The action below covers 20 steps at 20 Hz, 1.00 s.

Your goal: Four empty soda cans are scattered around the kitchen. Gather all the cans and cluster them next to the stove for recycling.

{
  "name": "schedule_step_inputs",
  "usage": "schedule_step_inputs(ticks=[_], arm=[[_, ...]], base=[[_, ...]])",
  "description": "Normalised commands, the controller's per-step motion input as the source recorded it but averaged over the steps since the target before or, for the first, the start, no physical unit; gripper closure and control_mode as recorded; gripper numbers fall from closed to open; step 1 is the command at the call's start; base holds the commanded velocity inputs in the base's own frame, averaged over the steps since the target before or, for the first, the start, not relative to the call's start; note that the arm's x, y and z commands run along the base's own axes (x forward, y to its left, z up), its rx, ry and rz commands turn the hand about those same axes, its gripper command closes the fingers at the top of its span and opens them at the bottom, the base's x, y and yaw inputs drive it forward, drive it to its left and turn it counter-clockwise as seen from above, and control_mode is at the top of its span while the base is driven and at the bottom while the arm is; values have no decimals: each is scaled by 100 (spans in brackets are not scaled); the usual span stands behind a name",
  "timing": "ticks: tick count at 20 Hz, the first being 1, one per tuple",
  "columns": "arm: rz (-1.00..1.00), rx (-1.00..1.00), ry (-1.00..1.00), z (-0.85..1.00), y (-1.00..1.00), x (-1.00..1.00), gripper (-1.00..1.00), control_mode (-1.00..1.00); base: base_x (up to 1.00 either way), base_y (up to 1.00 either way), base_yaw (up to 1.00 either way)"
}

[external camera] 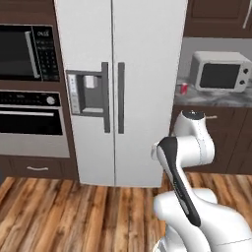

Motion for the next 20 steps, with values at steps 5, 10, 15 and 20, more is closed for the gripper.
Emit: schedule_step_inputs(ticks=[5,10,15,20], arm=[[0,0,0,0,0,0,-100,100],[0,0,0,0,0,0,-100,100],[0,0,0,0,0,0,-100,100],[0,0,0,0,0,0,-100,100]], base=[[18,-100,0],[32,-100,0],[52,-82,8],[70,-58,17]])
